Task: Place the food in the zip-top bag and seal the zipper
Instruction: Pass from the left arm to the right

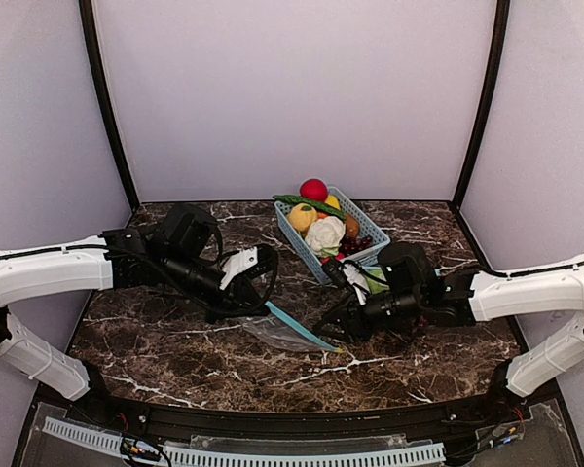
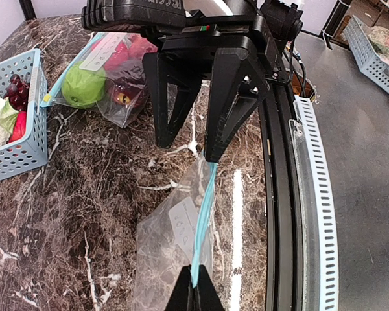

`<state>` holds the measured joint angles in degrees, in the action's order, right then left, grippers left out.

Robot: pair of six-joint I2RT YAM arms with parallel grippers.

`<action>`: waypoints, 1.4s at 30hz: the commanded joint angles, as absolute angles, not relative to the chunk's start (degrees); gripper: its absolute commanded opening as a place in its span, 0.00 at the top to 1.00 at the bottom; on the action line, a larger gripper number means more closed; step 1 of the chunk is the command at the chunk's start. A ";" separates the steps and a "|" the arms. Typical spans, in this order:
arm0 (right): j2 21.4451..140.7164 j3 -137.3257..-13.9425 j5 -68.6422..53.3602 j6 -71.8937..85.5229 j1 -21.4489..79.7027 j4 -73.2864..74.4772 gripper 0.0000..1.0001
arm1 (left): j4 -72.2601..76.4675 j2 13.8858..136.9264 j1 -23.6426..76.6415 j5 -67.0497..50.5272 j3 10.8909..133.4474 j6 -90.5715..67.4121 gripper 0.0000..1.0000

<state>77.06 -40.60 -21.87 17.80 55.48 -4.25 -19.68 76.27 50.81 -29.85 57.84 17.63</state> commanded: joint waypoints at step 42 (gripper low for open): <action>81.39 -42.55 -27.19 16.42 55.28 -9.46 0.54 | -21.27 75.79 51.14 -30.08 58.36 18.59 0.99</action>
<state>81.19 -41.50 -27.66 16.56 55.44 -7.73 -20.01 76.27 50.81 -29.89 57.84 17.67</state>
